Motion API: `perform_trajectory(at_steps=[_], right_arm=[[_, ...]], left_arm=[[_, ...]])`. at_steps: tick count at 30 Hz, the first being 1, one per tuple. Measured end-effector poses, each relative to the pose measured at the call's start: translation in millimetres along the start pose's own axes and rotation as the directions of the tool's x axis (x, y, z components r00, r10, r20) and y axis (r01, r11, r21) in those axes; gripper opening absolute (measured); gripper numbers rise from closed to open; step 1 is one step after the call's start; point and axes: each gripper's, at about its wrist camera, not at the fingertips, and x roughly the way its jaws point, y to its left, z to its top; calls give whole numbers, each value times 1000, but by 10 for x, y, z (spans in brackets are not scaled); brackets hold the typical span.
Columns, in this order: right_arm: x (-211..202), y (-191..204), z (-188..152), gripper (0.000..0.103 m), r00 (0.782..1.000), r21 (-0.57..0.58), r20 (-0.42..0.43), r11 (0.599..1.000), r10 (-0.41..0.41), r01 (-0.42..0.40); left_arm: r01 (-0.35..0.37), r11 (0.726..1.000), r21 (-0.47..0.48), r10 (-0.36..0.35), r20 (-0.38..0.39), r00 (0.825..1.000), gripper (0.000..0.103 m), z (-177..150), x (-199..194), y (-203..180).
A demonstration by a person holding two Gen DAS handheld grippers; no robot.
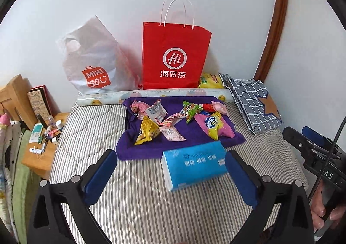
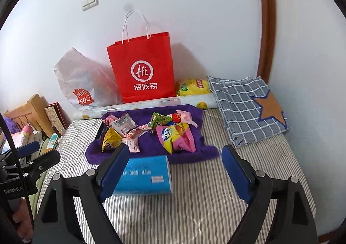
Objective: Organize snacks
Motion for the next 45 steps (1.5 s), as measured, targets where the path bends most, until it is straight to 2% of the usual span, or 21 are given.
perform_trajectory(at_steps=[7, 22, 45], right_arm=[[-372, -53, -248, 103, 1000, -25, 27, 1000, -13, 13], [-816, -93, -560, 103, 996, -40, 65, 998, -55, 57], [-915, -69, -623, 103, 996, -39, 71, 998, -52, 55]], left_arm=[[-20, 1000, -6, 20, 21, 1000, 103, -250, -279, -107], [-33, 999, -7, 33, 62, 998, 103, -555, -569, -198], [-42, 999, -15, 43, 73, 996, 103, -633, -646, -161]])
